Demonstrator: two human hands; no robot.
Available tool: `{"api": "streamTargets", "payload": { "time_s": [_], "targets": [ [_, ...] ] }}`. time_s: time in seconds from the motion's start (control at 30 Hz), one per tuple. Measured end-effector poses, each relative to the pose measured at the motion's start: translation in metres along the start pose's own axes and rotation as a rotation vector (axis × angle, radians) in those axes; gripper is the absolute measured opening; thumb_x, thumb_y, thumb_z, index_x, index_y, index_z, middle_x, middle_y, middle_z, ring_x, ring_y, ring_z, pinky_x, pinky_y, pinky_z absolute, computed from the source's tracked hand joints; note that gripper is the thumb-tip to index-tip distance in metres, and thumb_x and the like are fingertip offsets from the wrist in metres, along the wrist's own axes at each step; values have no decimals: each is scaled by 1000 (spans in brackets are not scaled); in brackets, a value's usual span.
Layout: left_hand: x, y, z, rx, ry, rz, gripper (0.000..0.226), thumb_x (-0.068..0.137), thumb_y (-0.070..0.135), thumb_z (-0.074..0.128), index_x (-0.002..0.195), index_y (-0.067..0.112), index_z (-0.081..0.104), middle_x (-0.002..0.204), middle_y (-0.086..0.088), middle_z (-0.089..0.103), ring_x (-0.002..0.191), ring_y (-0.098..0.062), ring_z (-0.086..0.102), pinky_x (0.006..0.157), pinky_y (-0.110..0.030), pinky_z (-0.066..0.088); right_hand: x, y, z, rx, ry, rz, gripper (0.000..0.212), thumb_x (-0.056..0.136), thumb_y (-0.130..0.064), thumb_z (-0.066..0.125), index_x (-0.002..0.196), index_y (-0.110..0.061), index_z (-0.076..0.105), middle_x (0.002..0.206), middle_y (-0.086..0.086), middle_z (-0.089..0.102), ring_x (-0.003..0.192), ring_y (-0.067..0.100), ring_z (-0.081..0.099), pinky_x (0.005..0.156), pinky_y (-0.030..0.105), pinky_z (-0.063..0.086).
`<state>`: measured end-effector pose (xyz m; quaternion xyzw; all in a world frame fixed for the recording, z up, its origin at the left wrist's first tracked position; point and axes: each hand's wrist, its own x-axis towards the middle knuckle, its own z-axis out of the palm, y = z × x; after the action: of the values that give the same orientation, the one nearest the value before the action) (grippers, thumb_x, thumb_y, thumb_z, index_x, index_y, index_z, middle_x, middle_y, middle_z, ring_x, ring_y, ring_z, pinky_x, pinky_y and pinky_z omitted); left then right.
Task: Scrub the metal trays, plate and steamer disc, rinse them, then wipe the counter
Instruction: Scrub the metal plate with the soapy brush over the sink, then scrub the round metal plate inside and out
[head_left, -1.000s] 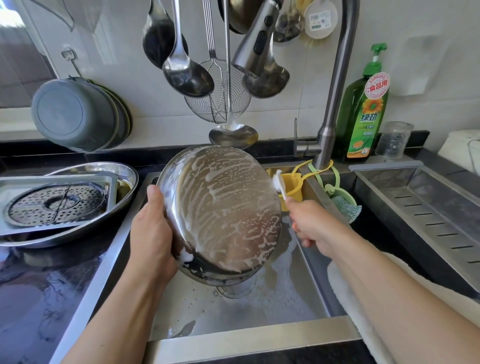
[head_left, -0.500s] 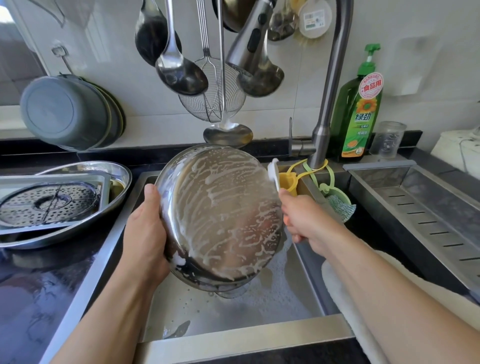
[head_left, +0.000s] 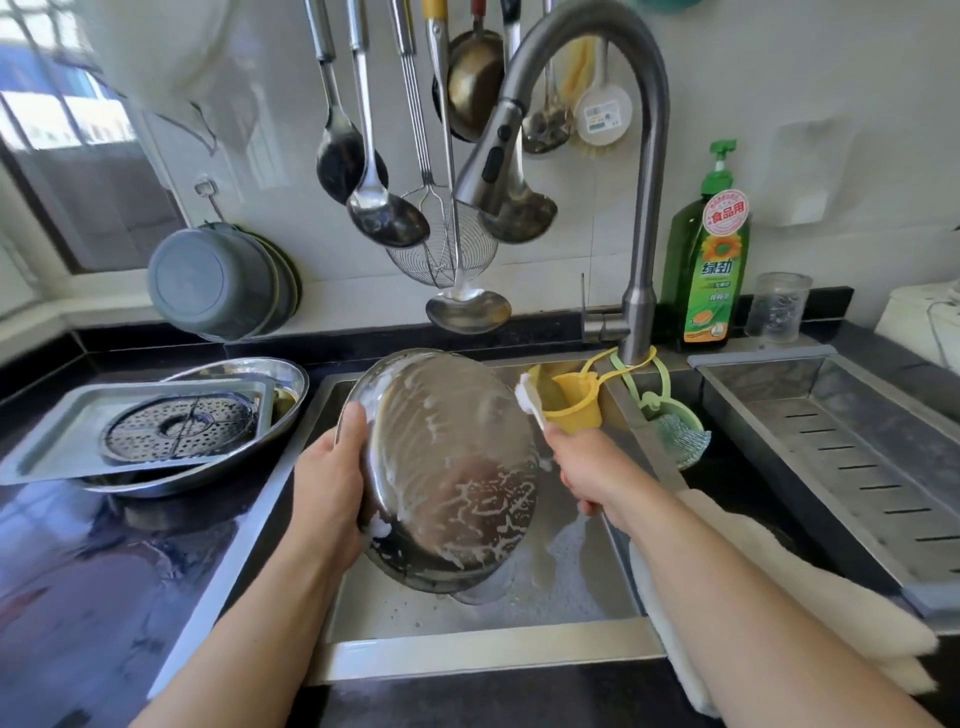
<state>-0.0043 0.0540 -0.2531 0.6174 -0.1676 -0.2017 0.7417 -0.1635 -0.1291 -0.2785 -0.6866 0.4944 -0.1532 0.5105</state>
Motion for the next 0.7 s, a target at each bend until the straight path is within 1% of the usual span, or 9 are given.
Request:
{"api": "streamTargets", "payload": {
  "time_s": [0.03, 0.1, 0.2, 0.27, 0.37, 0.47, 0.53, 0.63, 0.7],
  "targets": [
    [-2, 1, 1, 31, -3, 39, 55, 97, 49, 67, 94, -6, 68, 79, -24, 72, 69, -25, 68, 66, -36, 57, -2, -2, 0, -1, 8, -24, 47, 104, -55, 36, 84, -16, 53, 71, 3, 47, 53, 19, 41, 49, 28, 36],
    [-9, 10, 1, 158, -5, 161, 31, 95, 34, 73, 85, 6, 71, 68, -4, 74, 61, -11, 67, 54, -24, 53, -7, -7, -3, 23, 40, -66, 48, 105, -55, 35, 88, -16, 56, 76, 4, 48, 59, 20, 45, 51, 27, 38],
    [-23, 37, -2, 469, -68, 382, 20, 89, 26, 81, 78, 15, 69, 60, 14, 69, 51, 6, 56, 50, -12, 42, -15, -14, -10, -30, 97, -139, 48, 107, -50, 32, 90, -15, 60, 78, 6, 56, 66, 22, 53, 56, 29, 42],
    [-35, 58, -7, 629, -124, 472, 24, 87, 25, 83, 71, 20, 65, 55, 18, 64, 48, 5, 52, 48, -12, 39, -22, -22, -15, -82, 137, -216, 49, 108, -48, 30, 86, -17, 60, 75, 5, 57, 67, 22, 55, 61, 33, 44],
    [-53, 88, -24, 832, -187, 634, 37, 84, 38, 84, 66, 15, 60, 52, 10, 54, 48, -3, 44, 49, -21, 35, -32, -41, -24, -51, 160, -298, 53, 108, -49, 30, 89, -14, 65, 76, 7, 59, 67, 24, 55, 66, 39, 49],
    [-75, 105, -50, 1046, -282, 812, 51, 77, 60, 69, 60, 21, 42, 49, 10, 40, 48, -10, 38, 47, -21, 28, -52, -60, -26, -61, 93, -342, 54, 107, -50, 33, 78, -14, 61, 64, 4, 52, 57, 25, 49, 58, 35, 42],
    [-90, 108, -69, 1148, -362, 967, 50, 79, 58, 67, 60, 30, 31, 46, 10, 33, 45, -12, 35, 45, -18, 25, -71, -66, -25, -76, 53, -393, 52, 106, -49, 36, 71, -15, 56, 61, 4, 47, 53, 23, 45, 55, 33, 38],
    [-100, 100, -104, 1301, -450, 1239, 43, 83, 52, 70, 63, 25, 42, 50, 8, 41, 42, -20, 41, 41, -23, 33, -102, -64, -22, -147, 35, -447, 52, 106, -47, 36, 73, -11, 53, 66, 8, 46, 55, 23, 43, 55, 32, 34],
    [-100, 95, -129, 1365, -476, 1322, 42, 86, 50, 71, 66, 22, 47, 51, 3, 47, 43, -26, 47, 38, -26, 37, -121, -61, -17, -186, 22, -463, 54, 107, -47, 34, 72, -9, 52, 67, 10, 47, 52, 23, 43, 56, 31, 34]
  ]
}}
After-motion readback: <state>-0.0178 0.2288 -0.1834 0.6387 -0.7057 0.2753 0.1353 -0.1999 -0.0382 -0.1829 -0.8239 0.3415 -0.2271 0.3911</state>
